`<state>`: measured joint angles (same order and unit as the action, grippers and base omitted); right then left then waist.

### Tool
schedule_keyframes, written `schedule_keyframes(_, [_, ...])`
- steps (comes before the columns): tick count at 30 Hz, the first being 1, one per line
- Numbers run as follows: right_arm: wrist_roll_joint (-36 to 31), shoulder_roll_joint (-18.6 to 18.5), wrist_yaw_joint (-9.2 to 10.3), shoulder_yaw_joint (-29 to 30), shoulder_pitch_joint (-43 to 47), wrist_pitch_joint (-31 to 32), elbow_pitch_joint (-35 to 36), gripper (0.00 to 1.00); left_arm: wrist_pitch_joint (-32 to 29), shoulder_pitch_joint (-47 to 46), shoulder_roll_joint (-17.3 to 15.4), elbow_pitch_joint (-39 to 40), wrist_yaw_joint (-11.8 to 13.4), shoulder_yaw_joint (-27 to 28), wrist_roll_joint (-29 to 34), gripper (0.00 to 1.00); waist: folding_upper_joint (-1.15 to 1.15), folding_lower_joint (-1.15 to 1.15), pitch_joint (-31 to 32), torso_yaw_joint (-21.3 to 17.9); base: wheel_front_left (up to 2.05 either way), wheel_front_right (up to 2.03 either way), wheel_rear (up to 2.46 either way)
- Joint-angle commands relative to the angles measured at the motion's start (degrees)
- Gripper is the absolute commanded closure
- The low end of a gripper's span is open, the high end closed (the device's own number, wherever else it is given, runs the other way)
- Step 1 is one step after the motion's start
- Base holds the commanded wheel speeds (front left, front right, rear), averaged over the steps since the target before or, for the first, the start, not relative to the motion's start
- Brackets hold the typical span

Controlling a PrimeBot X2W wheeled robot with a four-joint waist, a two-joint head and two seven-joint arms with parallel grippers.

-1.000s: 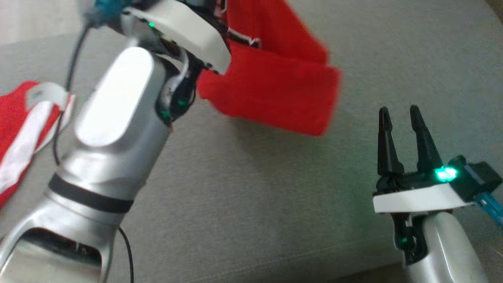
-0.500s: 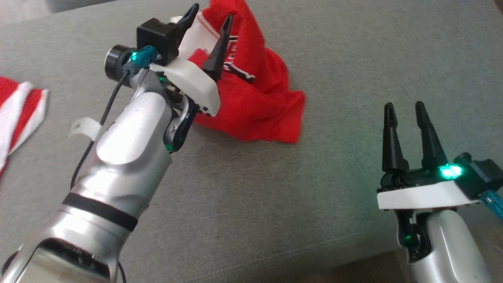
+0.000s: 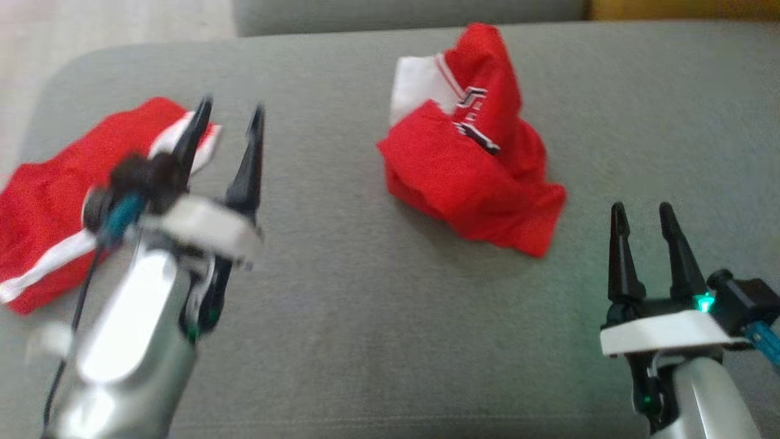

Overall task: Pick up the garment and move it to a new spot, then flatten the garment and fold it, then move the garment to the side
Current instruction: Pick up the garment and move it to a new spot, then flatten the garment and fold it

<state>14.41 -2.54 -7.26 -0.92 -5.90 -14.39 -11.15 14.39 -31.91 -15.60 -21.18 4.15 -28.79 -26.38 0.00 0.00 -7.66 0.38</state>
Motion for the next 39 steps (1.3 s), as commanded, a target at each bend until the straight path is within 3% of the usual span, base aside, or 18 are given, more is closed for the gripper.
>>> schedule_keyframes(1, [-0.7, -0.3, -0.23, -0.7, -0.1, -0.6, 1.1, 0.00, 0.6, 3.1, -2.3, 5.0, 0.8, 4.4, 0.4, 0.00, 0.00, 0.00, 3.5, 4.4, 0.00, 0.00, 0.00])
schedule_keyframes(6, [-1.1, -0.3, -0.23, 0.2, 0.9, -0.6, 0.0, 0.00, 0.6, 12.6, -1.1, 10.9, 1.4, 8.0, 0.9, 0.00, 0.00, 0.00, 4.8, 6.6, 0.00, 0.00, 0.00])
schedule_keyframes(13, [-1.4, -0.3, -0.23, 0.3, 1.7, -0.6, -1.4, 0.00, 0.6, 23.3, 4.4, 15.8, 1.2, 14.1, 3.8, 0.00, 0.00, 0.00, 5.9, 7.4, 0.00, 0.00, 0.00])
schedule_keyframes(27, [-3.5, -0.3, -0.23, 1.5, 0.9, -0.6, -3.2, 0.00, 0.6, 25.1, 10.0, 15.5, -5.4, 19.8, 10.3, 0.00, 0.00, 0.00, 4.5, 7.5, 0.00, 0.00, 0.00])
schedule_keyframes(39, [-8.6, -0.3, -0.23, 6.4, -9.5, 3.7, -20.6, 0.00, 0.6, 22.6, 12.1, 13.4, -8.7, 20.1, 12.1, 0.00, 0.00, 0.00, -2.0, 10.3, 0.00, 0.00, 0.00])
